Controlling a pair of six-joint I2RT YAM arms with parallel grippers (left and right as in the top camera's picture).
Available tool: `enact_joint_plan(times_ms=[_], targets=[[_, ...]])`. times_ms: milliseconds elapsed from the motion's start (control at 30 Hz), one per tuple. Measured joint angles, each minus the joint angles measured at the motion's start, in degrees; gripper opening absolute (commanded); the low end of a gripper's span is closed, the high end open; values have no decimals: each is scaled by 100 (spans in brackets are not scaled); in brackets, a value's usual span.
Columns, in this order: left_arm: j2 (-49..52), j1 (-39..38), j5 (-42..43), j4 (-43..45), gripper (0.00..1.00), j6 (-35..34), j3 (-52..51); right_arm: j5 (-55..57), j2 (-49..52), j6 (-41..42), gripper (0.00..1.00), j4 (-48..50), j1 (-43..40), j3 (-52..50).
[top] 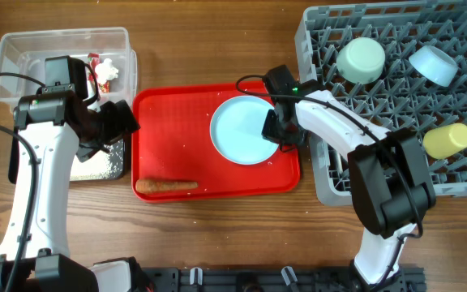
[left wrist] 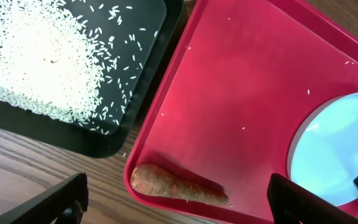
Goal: Sort waste into correct bins and load items into the dishwasher rack
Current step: 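Reach the right gripper to the light blue plate and grasp its edge, then lift the light blue plate and stand it upright in the dish rack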
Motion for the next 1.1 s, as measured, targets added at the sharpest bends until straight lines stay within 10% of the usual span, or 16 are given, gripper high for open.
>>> enact_joint_plan(times_ms=[600,1100], targets=[[0,0,0,7,92,2,2,3748,-3228,-3807,4,1139,-938,181],[0,0,0,22,92,0,0,4540,-2761,-7154,4,2337,-3261,-20]])
